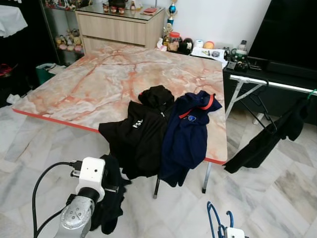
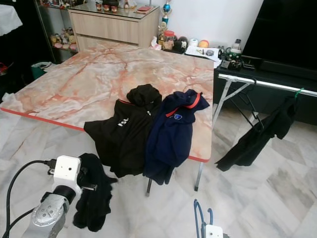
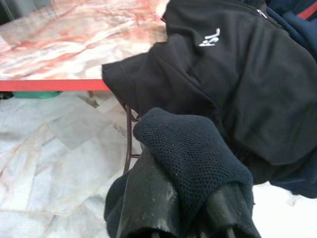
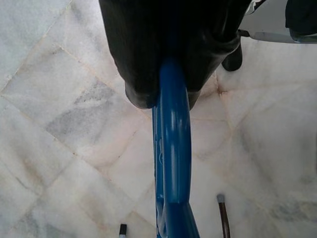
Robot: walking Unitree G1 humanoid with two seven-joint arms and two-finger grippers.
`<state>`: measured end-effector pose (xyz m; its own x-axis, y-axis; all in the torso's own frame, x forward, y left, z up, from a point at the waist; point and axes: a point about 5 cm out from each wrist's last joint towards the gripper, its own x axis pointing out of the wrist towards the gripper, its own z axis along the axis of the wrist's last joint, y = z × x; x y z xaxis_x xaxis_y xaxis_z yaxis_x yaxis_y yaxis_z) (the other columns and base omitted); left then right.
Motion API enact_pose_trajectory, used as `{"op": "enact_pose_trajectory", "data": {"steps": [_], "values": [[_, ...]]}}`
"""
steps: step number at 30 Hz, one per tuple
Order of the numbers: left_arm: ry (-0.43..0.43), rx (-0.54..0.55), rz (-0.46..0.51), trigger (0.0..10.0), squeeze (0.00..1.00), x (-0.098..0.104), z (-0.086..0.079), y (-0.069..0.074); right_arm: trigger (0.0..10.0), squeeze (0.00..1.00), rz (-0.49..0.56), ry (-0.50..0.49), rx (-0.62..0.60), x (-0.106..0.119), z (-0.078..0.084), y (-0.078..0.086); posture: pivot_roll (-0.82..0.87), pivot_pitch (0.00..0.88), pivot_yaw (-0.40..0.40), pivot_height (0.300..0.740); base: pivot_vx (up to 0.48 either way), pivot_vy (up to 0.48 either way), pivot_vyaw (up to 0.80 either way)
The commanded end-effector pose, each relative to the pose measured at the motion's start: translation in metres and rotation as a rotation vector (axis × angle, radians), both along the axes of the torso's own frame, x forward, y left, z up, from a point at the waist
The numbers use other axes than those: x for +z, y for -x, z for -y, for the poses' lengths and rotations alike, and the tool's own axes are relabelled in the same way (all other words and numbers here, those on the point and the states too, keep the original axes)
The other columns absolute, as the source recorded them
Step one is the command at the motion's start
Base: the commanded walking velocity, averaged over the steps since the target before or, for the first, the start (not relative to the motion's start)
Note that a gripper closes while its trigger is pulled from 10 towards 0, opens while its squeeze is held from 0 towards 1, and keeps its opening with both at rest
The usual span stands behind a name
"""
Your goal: Hang hanger
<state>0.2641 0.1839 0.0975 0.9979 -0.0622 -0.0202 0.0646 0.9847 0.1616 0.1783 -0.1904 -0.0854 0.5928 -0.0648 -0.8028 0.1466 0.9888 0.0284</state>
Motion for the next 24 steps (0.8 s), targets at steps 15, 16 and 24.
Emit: {"op": "enact_pose_trajectory", "data": {"steps": [15, 16, 24], "values": [[0.012, -0.011, 0.089, 10.0, 0.0, 0.017, 0.001, -0.002, 10.0, 0.0, -0.002, -0.014, -0.042, -0.002, 0.001, 0.005, 0.2, 0.0, -0.041, 0.74, 0.316, 0.0, -0.42], [0.013, -0.01, 0.097, 10.0, 0.0, 0.019, 0.0, -0.002, 10.0, 0.0, -0.002, -0.012, -0.04, -0.002, 0.001, 0.005, 0.2, 0.0, -0.041, 0.74, 0.322, 0.0, 0.0], [-0.032, -0.109, 0.338, 10.0, 0.0, 0.1, 0.004, -0.025, 10.0, 0.0, 0.0, -0.011, -0.035, -0.002, 0.0, 0.004, 0.21, 0.0, -0.044, 0.74, 0.328, 0.0, 0.0]]}}
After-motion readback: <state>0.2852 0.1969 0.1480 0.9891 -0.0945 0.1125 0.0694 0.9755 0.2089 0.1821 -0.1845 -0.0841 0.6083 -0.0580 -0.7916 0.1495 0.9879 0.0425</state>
